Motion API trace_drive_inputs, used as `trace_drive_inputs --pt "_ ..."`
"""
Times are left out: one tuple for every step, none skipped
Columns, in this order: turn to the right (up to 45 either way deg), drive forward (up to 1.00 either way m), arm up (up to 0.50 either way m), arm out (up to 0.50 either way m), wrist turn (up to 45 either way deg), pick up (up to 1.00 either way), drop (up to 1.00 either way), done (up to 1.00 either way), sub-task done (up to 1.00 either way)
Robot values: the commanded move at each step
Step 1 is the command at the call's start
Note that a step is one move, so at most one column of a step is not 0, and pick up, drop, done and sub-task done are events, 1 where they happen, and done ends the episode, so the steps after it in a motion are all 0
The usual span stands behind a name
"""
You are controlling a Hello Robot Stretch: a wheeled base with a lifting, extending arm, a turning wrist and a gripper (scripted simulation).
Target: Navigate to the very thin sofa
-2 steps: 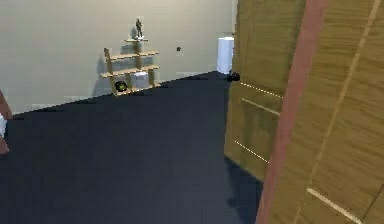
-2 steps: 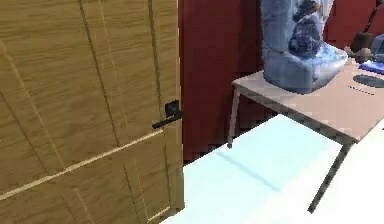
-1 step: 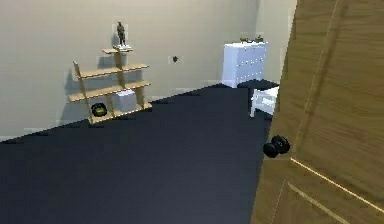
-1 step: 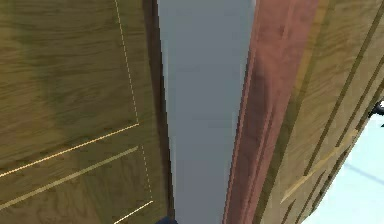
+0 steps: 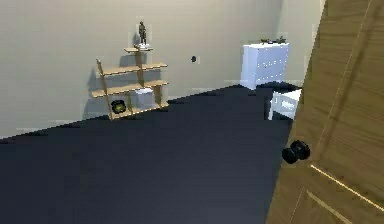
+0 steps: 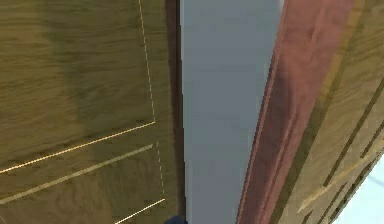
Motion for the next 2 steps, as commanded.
trace_drive_inputs --pt "0.0 0.65 0.0 0.0 0.0 0.0 0.0 0.0 0.0" --pt "9.0 0.0 0.0 0.0 0.0 0.0 0.0 0.0 0.0"
